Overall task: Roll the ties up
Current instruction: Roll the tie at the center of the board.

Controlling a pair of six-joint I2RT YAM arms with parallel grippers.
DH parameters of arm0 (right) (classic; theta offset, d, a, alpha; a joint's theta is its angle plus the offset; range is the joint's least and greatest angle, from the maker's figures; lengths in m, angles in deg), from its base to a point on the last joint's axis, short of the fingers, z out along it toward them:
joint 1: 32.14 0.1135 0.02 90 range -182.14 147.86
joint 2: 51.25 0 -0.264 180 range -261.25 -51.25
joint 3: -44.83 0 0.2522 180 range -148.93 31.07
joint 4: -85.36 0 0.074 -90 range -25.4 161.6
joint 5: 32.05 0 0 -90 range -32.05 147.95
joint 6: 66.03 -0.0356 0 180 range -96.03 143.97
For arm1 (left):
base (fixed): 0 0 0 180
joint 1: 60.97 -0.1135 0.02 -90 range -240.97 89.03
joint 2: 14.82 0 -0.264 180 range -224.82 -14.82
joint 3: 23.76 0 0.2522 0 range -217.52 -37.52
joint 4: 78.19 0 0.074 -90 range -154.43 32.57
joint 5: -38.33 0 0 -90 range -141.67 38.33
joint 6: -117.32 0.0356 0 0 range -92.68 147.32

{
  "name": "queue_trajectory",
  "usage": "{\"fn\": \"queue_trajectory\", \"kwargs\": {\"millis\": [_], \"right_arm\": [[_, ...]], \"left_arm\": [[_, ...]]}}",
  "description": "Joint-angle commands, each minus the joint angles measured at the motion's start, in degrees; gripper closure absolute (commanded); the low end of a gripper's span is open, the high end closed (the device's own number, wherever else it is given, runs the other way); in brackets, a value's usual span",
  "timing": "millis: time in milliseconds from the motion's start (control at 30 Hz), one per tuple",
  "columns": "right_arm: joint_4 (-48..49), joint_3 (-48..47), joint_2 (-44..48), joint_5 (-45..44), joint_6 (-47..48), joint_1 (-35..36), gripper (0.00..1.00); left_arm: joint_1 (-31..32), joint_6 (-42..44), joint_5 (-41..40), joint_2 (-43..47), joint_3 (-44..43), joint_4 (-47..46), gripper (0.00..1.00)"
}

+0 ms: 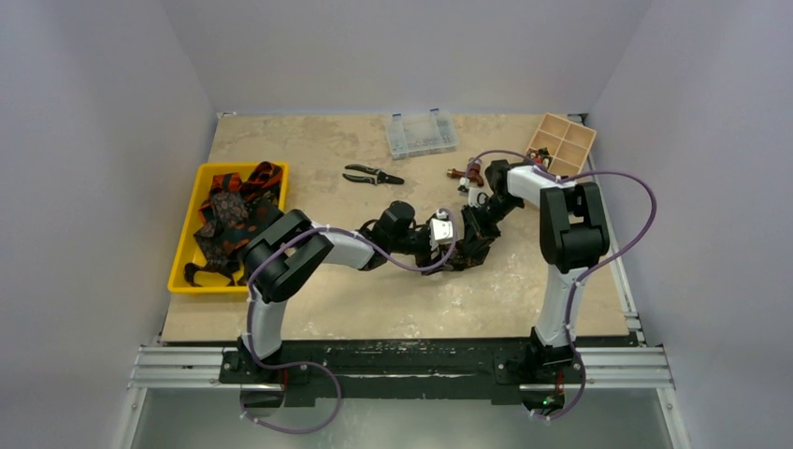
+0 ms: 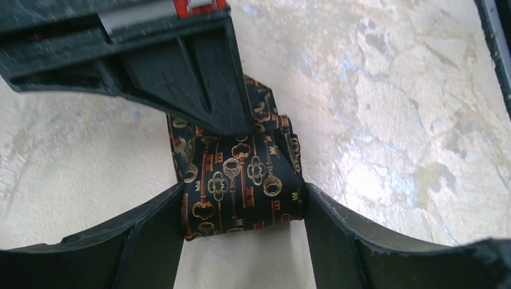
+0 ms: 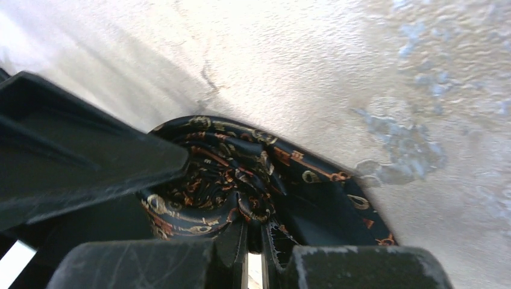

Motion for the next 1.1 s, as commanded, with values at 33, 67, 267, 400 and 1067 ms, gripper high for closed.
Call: {"fn": "queue_trajectory", "kwargs": {"millis": [33,67,267,400,1067], "right_arm": [[8.81,-1.18,-4.47,-17.85,-1.51,0.4,1.0],[9.06,-1.23,-4.89,-18.51,-1.72,0.62,1.0],[9.85,-0.74,-6.25,-22.47,-1.97,1.81,1.0],[10.02,-0.49,-6.43,-24.24,-2.28,2.13,1.0],[8.53,-3.43,-8.42,-30.47,-3.44,6.24,1.0]], "left_arm": [[-0.27,-4.3,3.15,-3.44,0.92,-13.7,0.32],[-0.26,-5.33,3.1,-4.53,1.24,-16.9,0.32],[-0.15,-9.75,4.16,-9.45,2.06,-27.27,0.24],[0.3,-12.34,2.8,-11.61,0.99,-30.68,0.3],[2.68,-17.32,-2.91,-18.19,-4.04,-37.28,0.4]]}}
